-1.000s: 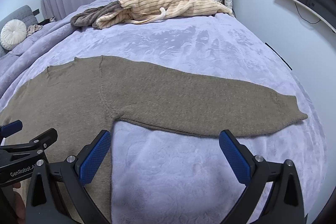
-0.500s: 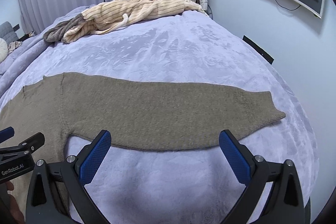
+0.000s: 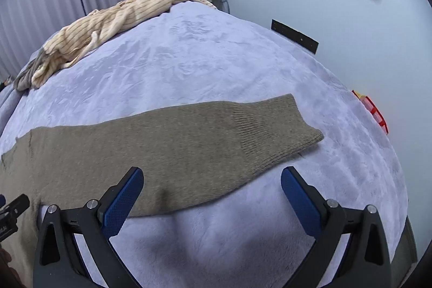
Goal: Fold small clothes
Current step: 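Close the right tool on the ribbed sleeve cuff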
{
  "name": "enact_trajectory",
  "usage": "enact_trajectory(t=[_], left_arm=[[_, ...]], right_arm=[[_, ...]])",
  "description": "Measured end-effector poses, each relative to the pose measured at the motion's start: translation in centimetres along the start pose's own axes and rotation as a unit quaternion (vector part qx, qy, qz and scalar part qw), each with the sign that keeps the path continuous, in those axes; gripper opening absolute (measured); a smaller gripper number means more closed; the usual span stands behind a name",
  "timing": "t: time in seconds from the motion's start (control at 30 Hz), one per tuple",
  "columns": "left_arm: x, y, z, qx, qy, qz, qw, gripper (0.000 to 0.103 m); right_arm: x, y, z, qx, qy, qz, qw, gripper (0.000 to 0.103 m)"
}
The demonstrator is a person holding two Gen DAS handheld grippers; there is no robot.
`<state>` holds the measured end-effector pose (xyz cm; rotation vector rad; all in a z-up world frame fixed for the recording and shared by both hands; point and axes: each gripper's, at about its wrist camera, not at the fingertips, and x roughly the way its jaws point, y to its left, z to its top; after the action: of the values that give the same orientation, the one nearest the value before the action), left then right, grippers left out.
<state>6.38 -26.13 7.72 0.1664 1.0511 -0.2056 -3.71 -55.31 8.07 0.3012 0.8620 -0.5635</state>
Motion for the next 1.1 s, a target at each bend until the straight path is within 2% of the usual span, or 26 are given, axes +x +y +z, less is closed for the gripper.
enact_trajectory(t=[0.1, 0.17, 0.2, 0.27, 0.3, 0.33, 0.37, 0.5, 0.67, 0.8, 0.83, 0.9, 0.93, 1.0, 1.07, 1.1], left_arm=[[0.7, -0.2, -0.1, 0.004, 0.007, 0.002, 1.0000, 0.103], [1.0, -0.2, -0.1, 0.003, 0.010, 0.005, 0.9999, 0.103], [1.2, -0.1, 0.0, 0.003, 0.011, 0.007, 0.9999, 0.103], [1.5, 0.2, 0.1, 0.001, 0.012, 0.009, 0.9999, 0.103], [1.7, 0.3, 0.3, 0.000, 0.013, 0.011, 0.9999, 0.103], [1.9, 0.4, 0.4, -0.001, 0.014, 0.012, 0.9998, 0.103], [2.0, 0.6, 0.5, -0.002, 0.015, 0.013, 0.9998, 0.103], [2.6, 0.9, 1.2, -0.011, 0.018, 0.014, 0.9997, 0.103], [3.7, 0.8, 2.2, -0.017, 0.024, 0.013, 0.9995, 0.103], [6.1, -0.5, 2.9, -0.006, 0.044, 0.023, 0.9988, 0.103], [6.5, -0.7, 2.9, -0.006, 0.047, 0.023, 0.9986, 0.103], [6.7, -0.7, 2.7, -0.010, 0.050, 0.019, 0.9985, 0.103], [6.6, -0.6, 2.7, -0.012, 0.048, 0.012, 0.9987, 0.103], [6.4, -0.4, 2.6, -0.013, 0.044, 0.005, 0.9989, 0.103], [6.2, -0.3, 2.5, -0.013, 0.041, 0.001, 0.9991, 0.103], [6.1, -0.2, 2.4, -0.014, 0.040, -0.001, 0.9991, 0.103]], right_arm=[[2.1, -0.9, 0.8, 0.017, 0.015, 0.001, 1.000, 0.088], [3.4, -0.9, 1.4, 0.016, 0.020, 0.001, 1.000, 0.068], [3.8, -0.7, 1.7, 0.011, 0.019, -0.007, 1.000, 0.064], [3.9, -0.6, 2.0, 0.005, 0.010, -0.014, 1.000, 0.036], [3.7, -0.5, 2.1, 0.005, 0.004, -0.011, 1.000, 0.027], [3.6, -0.7, 2.2, 0.007, 0.001, -0.008, 1.000, 0.015], [3.5, -0.7, 2.3, 0.009, -0.002, -0.004, 1.000, 0.008], [2.3, -0.7, 2.3, 0.009, -0.031, 0.004, 0.999, 0.000], [-0.7, -2.6, 2.5, 0.049, -0.081, 0.006, 0.995, 0.000], [-0.1, -4.1, 2.9, 0.059, -0.063, 0.010, 0.996, 0.000], [0.6, -4.3, 3.0, 0.058, -0.043, 0.037, 0.997, 0.000], [1.3, -5.1, 2.8, 0.082, -0.015, 0.112, 0.990, 0.000], [1.1, -5.6, 2.5, 0.095, -0.015, 0.121, 0.988, 0.003], [0.9, -6.2, 1.8, 0.094, -0.012, 0.106, 0.990, 0.019], [0.6, -6.8, 0.7, 0.102, -0.011, 0.102, 0.989, 0.072], [0.3, -7.1, 0.3, 0.109, -0.018, 0.099, 0.989, 0.079]])
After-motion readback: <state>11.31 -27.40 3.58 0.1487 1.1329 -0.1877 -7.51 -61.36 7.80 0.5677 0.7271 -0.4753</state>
